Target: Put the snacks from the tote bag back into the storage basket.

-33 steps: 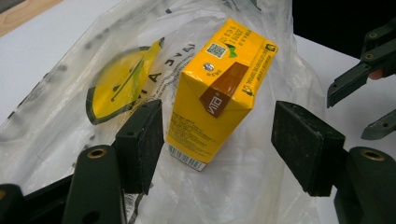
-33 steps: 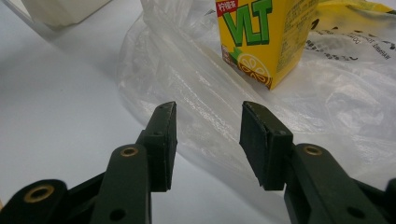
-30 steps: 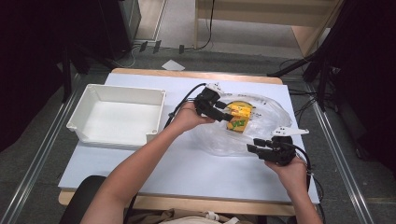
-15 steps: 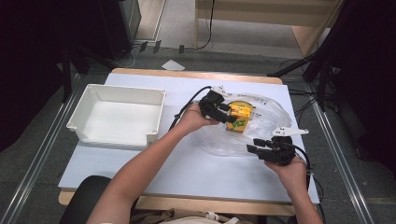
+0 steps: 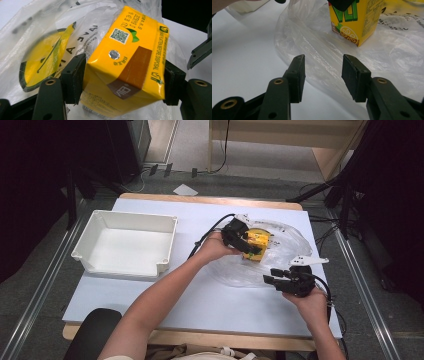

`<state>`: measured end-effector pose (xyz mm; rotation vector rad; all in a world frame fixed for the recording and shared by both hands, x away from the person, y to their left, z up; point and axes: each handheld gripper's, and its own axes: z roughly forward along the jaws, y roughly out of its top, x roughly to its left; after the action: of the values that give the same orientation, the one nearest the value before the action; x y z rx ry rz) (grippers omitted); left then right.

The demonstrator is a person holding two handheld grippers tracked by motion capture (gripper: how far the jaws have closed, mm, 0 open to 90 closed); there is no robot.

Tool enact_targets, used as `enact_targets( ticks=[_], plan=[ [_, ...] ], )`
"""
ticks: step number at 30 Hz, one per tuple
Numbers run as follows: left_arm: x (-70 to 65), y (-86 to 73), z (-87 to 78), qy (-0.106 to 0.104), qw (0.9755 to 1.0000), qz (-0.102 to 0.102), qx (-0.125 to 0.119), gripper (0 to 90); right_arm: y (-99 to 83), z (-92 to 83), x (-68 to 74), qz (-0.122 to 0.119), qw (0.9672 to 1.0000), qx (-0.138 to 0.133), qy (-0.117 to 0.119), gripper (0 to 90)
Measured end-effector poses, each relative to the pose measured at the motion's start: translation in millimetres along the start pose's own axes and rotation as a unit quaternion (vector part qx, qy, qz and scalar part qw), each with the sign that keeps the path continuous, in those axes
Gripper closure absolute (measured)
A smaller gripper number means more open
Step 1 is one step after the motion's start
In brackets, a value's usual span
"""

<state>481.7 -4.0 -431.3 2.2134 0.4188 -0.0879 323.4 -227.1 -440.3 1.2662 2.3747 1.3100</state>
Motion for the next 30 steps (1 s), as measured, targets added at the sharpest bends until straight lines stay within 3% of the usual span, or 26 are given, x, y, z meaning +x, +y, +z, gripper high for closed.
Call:
enact_targets(
  ticks=[5,17,30],
  plan=[
    [1.9,-1.3,3.7,-0.009,0.9999,-0.004,-0.003,35.0,0.5,2.1,-0.1,-0.001,1.0,0.002,0.001,54.9],
    [-2.4,-1.2,1.7,0.014,0.9993,0.031,0.014,47.6,0.9,3.4,-0.5,-0.001,1.0,0.004,0.002,54.7],
    [-3.7,3.8,-3.4,0.036,0.9987,0.018,0.03,52.3,1.3,4.3,-0.1,-0.005,1.0,-0.002,0.005,54.1]
  ],
)
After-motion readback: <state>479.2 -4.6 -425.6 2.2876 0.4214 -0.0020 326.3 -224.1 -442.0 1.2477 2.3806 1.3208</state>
